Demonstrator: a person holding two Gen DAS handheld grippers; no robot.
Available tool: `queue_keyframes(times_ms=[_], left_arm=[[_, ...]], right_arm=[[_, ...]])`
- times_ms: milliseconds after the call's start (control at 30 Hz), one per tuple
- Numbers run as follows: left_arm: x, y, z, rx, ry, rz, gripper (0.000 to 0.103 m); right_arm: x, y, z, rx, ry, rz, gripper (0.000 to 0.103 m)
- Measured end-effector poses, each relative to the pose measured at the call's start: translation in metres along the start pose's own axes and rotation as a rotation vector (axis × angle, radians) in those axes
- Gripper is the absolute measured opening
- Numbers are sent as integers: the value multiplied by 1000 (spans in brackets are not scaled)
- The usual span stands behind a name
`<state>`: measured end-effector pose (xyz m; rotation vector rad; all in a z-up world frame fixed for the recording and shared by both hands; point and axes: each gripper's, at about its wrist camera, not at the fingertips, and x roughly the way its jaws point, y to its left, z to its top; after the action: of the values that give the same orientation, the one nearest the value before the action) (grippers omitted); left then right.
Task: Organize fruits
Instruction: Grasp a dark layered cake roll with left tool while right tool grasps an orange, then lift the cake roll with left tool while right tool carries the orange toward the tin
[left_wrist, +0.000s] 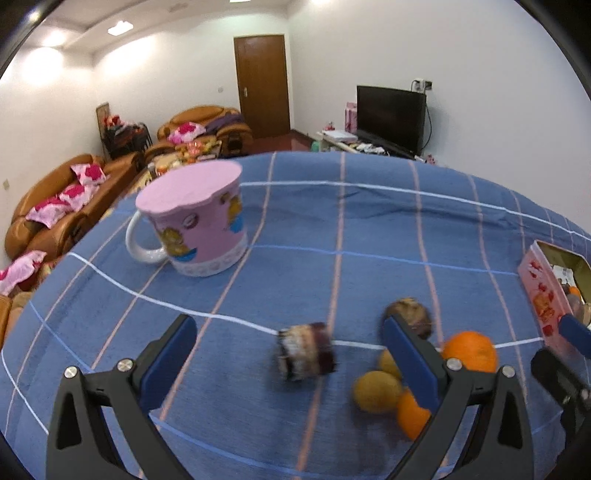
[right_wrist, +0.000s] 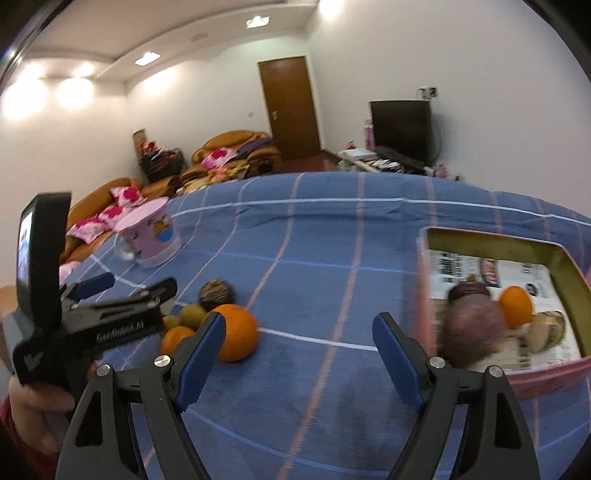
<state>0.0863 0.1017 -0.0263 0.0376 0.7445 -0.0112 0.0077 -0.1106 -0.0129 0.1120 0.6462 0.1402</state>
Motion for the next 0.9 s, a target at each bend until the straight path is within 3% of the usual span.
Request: queue_keyframes(times_ms=[167, 267, 433, 667, 733, 800, 867, 900], left_arm=[[16, 8, -1, -11, 81, -49, 98], [22, 4, 1, -5, 107, -55, 97], [34, 11, 0, -43, 173, -64, 77], [31, 18, -2, -63, 162, -77, 69], [29, 14, -3, -48, 155, -99, 52], [28, 11, -5, -38, 153, -113, 44], [25, 10, -5, -36, 149, -125, 39], [24, 11, -5, -38, 145, -134, 33]], right_arm=[[23, 21, 1, -40, 91, 30, 64], [33, 26, 1, -28, 124, 70, 64], [47, 32, 1, -11, 171, 119, 64], [64, 33, 0, 71, 226, 205, 64], [67, 32, 0, 91, 233, 226, 64], [67, 30, 0, 99, 234, 237, 61], [67, 29, 0, 95, 239, 211, 48], [66, 28, -1, 93, 241, 214, 48]])
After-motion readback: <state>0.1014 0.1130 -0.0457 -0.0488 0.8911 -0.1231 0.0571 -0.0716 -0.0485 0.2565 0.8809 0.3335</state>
